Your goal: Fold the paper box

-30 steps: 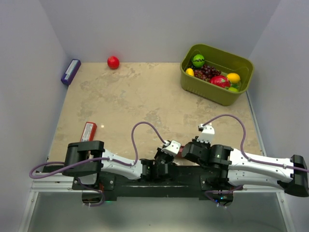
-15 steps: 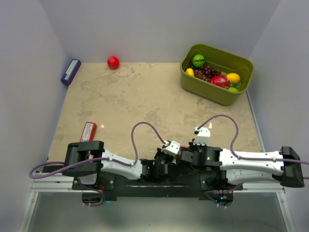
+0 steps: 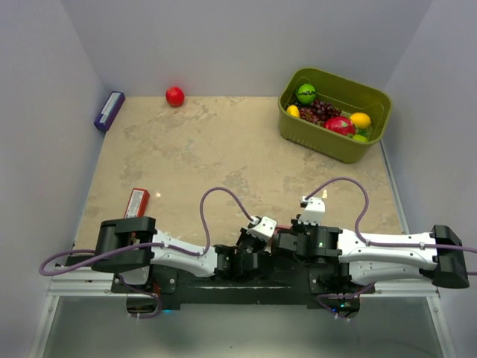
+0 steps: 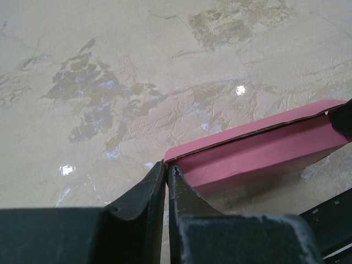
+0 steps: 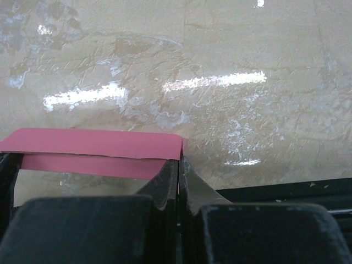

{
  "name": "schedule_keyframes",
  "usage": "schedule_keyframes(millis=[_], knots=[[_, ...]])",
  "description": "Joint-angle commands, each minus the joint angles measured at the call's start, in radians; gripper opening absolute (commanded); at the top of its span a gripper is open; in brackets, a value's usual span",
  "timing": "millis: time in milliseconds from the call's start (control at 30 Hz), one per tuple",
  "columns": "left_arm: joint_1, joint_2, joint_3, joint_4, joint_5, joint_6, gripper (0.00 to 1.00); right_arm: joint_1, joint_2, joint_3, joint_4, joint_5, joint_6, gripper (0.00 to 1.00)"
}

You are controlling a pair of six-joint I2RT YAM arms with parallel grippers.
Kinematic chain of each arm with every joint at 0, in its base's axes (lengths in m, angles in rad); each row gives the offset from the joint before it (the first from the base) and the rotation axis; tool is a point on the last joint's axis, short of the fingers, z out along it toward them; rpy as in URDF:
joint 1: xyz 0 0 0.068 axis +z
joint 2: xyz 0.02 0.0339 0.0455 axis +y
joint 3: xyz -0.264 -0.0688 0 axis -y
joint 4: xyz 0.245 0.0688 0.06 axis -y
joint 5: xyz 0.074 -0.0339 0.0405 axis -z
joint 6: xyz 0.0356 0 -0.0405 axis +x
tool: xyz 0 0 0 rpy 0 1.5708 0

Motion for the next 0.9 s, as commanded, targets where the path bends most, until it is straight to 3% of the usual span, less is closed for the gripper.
schedule_keyframes(millis=[0,333,567,867], knots=[[-0.011,0.038,-0.018,-0.238,0.296,-0.05,0.19,0.027,0.079,-0.022,0.058,-0.097,0.076,0.0],[-0.011,-0.071,-0.007,-0.29,0.27,-0.07,0.43,0.027,0.067,-0.008,0.037,-0.081,0.088,0.0],[-0.011,-0.138,-0.03,-0.295,0.261,-0.091,0.52,0.027,0.076,0.003,0.035,-0.067,0.091,0.0],[-0.013,-0.212,-0.067,-0.284,0.263,-0.111,0.7,0.027,0.085,0.004,0.041,-0.063,0.088,0.0]])
